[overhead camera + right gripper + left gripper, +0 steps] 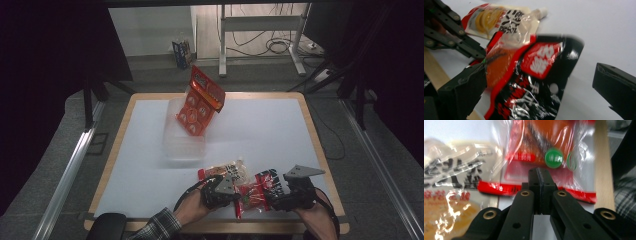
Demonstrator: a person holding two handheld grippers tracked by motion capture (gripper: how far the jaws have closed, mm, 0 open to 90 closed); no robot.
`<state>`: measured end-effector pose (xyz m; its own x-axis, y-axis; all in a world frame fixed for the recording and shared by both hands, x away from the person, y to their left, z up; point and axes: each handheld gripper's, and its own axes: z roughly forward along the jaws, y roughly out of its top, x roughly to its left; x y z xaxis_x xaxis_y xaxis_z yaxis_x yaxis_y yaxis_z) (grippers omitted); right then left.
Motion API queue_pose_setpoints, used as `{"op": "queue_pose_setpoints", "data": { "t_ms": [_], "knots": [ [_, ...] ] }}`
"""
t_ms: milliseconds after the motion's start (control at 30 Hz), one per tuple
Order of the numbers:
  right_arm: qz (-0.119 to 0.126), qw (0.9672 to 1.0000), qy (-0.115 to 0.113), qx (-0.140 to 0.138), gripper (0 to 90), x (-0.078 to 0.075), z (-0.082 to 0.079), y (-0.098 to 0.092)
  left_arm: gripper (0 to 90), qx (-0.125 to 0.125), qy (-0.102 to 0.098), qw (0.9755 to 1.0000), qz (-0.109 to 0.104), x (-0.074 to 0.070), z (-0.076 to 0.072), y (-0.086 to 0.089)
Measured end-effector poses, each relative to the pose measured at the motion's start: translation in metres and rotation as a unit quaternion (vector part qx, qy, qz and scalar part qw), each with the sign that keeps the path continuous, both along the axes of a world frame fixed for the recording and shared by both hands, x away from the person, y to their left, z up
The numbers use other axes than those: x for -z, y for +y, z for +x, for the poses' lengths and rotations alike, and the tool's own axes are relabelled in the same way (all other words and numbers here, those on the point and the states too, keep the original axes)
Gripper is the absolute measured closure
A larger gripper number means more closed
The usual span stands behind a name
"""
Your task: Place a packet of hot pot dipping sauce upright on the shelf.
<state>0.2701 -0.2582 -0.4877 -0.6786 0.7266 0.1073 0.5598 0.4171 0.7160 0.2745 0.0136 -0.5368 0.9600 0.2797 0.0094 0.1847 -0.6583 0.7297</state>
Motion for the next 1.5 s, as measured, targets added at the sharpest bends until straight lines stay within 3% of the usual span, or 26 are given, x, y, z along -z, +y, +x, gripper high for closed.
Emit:
{"op": "queue_pose_setpoints", "data": {
  "t_ms": [133, 333, 433, 500, 533, 600, 633, 700, 733, 767, 867, 1067, 1200, 1400, 1500],
  "knots": [
    [0.021, 0.9993, 0.03, -0.007, 0.0, 0.005, 0.001, 0.003, 90.0, 0.001, -0.002, 1.0, 0.004, -0.001, 0.0, 0.0],
    [0.007, 0.9978, 0.059, -0.028, 2.6, 0.012, 0.0, 0.014, 90.0, 0.001, 0.005, 1.0, 0.004, -0.001, 0.001, 0.001],
    [0.05, 0.9937, 0.09, -0.045, 7.7, 0.011, 0.0, 0.017, 90.0, 0.001, 0.006, 1.0, 0.004, -0.001, 0.001, 0.001],
    [0.052, 0.993, 0.093, -0.051, 8.4, 0.012, 0.0, 0.019, 90.0, 0.002, 0.006, 1.0, 0.004, -0.001, 0.001, 0.001],
    [0.036, 0.9947, 0.085, -0.046, 11.7, 0.012, -0.001, 0.024, 90.0, 0.001, 0.006, 1.0, 0.003, 0.0, 0.001, 0.001],
    [0.033, 0.9953, 0.082, -0.041, 15.7, 0.011, -0.001, 0.024, 90.0, 0.001, 0.003, 1.0, 0.004, -0.001, 0.0, 0.001],
    [0.044, 0.9947, 0.086, -0.036, 21.6, 0.011, 0.0, 0.024, 90.0, 0.001, 0.001, 1.0, 0.005, -0.001, 0.0, 0.0],
    [0.091, 0.9897, 0.104, -0.037, 32.4, 0.01, 0.002, 0.022, 90.0, 0.0, 0.001, 1.0, 0.005, -0.001, -0.001, 0.0],
    [0.103, 0.9879, 0.108, -0.042, 35.9, 0.011, 0.003, 0.024, 90.0, 0.0, 0.001, 1.0, 0.005, -0.001, -0.001, 0.0],
    [0.1, 0.9879, 0.107, -0.052, 39.3, 0.012, 0.002, 0.027, 90.0, -0.001, 0.001, 1.0, 0.006, -0.001, -0.001, 0.001],
    [0.055, 0.9936, 0.083, -0.054, 53.2, 0.011, -0.002, 0.037, 90.0, -0.003, 0.001, 1.0, 0.007, -0.001, -0.002, 0.001],
    [0.089, 0.9903, 0.092, -0.052, 64.9, 0.006, -0.001, 0.037, 89.0, -0.001, 0.011, 0.9999, 0.008, -0.003, -0.004, 0.005],
    [0.108, 0.9881, 0.092, -0.058, 69.5, 0.001, 0.0, 0.036, 84.1, -0.002, 0.013, 0.9998, -0.014, -0.01, -0.005, 0.01],
    [0.105, 0.9908, 0.057, -0.065, 70.0, -0.013, -0.002, 0.033, 69.6, -0.007, 0.018, 0.9993, -0.033, -0.016, -0.007, 0.019],
    [0.102, 0.9913, 0.055, -0.063, 70.0, -0.016, 0.0, 0.031, 63.8, -0.014, 0.011, 0.9992, -0.036, -0.017, -0.011, 0.023]
  ]
}}
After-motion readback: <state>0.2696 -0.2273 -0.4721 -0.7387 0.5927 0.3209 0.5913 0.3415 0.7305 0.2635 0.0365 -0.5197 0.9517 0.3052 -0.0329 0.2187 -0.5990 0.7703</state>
